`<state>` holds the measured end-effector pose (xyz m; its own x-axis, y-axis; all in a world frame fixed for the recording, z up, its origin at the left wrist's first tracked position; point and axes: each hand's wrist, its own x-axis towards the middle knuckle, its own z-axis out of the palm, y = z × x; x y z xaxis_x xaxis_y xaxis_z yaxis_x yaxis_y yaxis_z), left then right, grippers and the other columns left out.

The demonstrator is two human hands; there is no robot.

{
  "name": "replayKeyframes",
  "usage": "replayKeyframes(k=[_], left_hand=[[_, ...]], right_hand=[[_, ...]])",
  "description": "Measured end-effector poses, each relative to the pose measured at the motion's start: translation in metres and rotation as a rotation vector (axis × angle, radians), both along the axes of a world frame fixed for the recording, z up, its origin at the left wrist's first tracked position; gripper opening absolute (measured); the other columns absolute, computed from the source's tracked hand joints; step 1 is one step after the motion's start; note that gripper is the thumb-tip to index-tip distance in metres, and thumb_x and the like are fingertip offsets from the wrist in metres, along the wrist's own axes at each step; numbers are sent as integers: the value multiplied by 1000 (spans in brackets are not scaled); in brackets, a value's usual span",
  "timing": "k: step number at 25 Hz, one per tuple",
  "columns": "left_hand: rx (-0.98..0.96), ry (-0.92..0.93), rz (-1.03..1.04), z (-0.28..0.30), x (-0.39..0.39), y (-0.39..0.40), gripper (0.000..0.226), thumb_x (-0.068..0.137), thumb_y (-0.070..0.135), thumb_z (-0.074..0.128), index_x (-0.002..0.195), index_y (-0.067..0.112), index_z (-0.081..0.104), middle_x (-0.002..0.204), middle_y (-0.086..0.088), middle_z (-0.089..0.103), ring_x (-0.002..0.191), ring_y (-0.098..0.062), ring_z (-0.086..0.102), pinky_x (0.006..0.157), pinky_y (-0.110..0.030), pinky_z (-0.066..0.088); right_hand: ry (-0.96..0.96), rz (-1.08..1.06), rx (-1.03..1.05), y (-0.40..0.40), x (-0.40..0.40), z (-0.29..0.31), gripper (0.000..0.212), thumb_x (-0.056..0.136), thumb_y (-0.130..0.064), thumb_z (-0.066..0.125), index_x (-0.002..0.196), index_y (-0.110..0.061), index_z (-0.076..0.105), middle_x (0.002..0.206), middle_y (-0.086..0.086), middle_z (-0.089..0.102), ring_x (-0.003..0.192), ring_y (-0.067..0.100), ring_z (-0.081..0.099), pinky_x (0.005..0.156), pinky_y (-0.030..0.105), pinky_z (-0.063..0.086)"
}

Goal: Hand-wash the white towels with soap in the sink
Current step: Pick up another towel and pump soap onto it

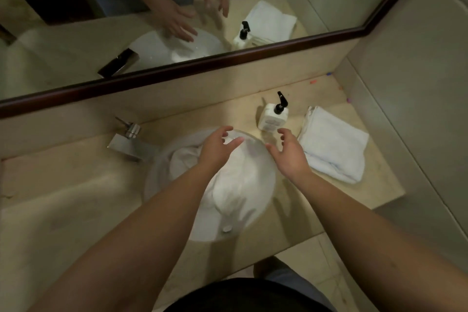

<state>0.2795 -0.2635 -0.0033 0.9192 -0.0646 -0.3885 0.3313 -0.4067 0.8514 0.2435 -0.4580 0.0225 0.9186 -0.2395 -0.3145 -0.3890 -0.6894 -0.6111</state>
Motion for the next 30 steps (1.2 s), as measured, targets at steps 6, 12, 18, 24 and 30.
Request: replayKeyframes(k=[6, 12, 18, 24, 30], left_hand=[[68, 23, -12, -12, 41, -60, 50, 89, 40, 71, 135, 25, 57, 122, 1, 58, 109, -17, 57, 82, -28, 46], [101, 63, -18, -34, 74, -103, 58, 85, 43, 76, 136, 27, 55, 119, 3, 59, 105, -17, 60, 84, -26, 45], [11, 92, -10, -45, 96, -123, 67, 82, 26, 82, 141, 25, 51, 128, 2, 59, 113, -15, 59, 94, -27, 49], [-37, 105, -36, -54, 96, -121, 72, 79, 30, 82, 144, 28, 51, 129, -6, 63, 111, -18, 67, 103, -36, 51], [-18, 128, -82, -42, 79, -113, 52, 83, 25, 80, 132, 22, 61, 117, 3, 66, 115, -19, 63, 104, -34, 48]], right_hand=[[26, -5, 49, -73, 41, -11, 63, 94, -43, 61, 144, -10, 41, 140, 11, 52, 129, 26, 49, 104, 38, 42], [94, 23, 159, -114, 92, -35, 66, 92, -45, 64, 146, -16, 39, 143, 7, 50, 128, 23, 50, 103, 36, 42], [163, 169, 276, -120, 109, -59, 81, 87, -36, 73, 153, -26, 27, 149, 4, 42, 129, 25, 49, 104, 40, 44], [131, 282, 272, -113, 125, -70, 63, 89, -35, 70, 142, -21, 39, 138, 4, 50, 120, 25, 55, 96, 38, 46], [166, 270, 398, -115, 103, -65, 52, 94, -31, 65, 139, -19, 42, 119, -2, 58, 107, 21, 60, 82, 28, 48]])
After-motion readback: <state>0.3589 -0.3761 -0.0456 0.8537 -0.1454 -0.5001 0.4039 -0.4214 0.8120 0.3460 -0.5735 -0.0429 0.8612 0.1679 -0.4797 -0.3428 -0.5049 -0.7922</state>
